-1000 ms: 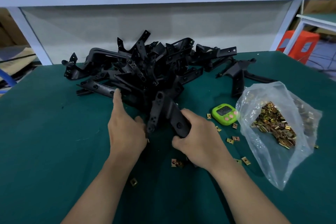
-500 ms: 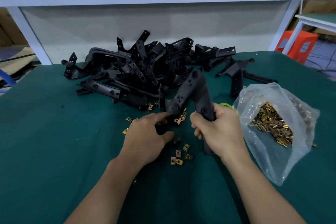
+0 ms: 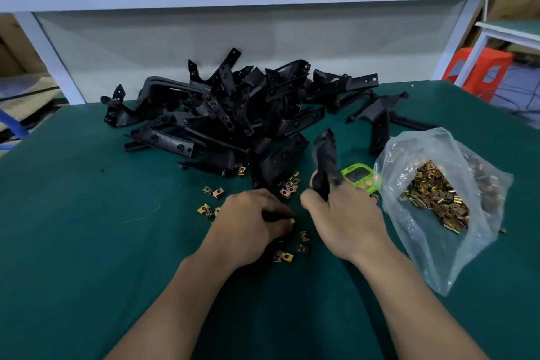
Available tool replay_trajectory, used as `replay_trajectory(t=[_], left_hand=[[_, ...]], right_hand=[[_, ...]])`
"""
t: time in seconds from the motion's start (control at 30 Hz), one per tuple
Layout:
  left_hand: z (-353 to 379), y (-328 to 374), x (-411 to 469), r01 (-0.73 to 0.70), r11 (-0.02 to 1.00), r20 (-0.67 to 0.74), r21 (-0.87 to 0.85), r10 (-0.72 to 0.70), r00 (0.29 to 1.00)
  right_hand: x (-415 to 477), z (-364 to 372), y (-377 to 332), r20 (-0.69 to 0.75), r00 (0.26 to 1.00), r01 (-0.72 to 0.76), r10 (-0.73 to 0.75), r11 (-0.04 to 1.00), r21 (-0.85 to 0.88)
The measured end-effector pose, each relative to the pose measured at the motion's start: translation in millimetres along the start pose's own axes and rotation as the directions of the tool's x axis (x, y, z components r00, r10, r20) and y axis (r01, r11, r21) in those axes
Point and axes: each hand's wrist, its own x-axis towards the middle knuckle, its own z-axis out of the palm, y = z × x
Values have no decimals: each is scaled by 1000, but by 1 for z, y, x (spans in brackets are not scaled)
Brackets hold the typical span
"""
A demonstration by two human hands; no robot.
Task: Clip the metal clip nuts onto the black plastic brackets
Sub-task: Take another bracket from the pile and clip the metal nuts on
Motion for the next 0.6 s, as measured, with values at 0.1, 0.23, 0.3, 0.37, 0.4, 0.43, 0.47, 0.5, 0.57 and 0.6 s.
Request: replay_trajectory(t=[0.1,0.23,0.3,0.37,0.4,0.43,0.47,0.5,0.57,0.6], left_hand=[[2,1,-2,15,1000,-114,5,-15,993],[-1,4,-5,142,988,-367,-63,-155,917],[-3,3,-5,133,986,-371,-106,-163,914],[-3,0,-4,121,990,-314,-76,-139,939],[-2,-2,-4,105,994,-287,-16,-105,952],[-1,-3,-4,77,995,-283,62,-57,957],[0,-4,-4,49,989,-311,139,-3,950],[0,-4,-3,39,978,-359,206,38,933],[-3,-4,-3,74,950,-421,303,64,905],[-5,-5,-3,95,937,-401,336,51,915]], right_hand=[[-1,-2,2,-48,999,16,-21,995,-96],[-4,-3,3,-45,990,124,-132,981,-148],[-4,-1,3,-11,992,122,-126,976,-179],[-3,2,3,-14,993,111,-116,974,-198],[-4,3,3,-13,994,102,-107,974,-203],[-3,4,3,-11,995,94,-99,975,-201],[-3,5,3,-7,996,88,-92,976,-201],[-3,5,3,-4,996,83,-85,976,-200],[-2,5,4,5,997,79,-79,979,-190],[-2,5,5,14,997,82,-81,981,-177]])
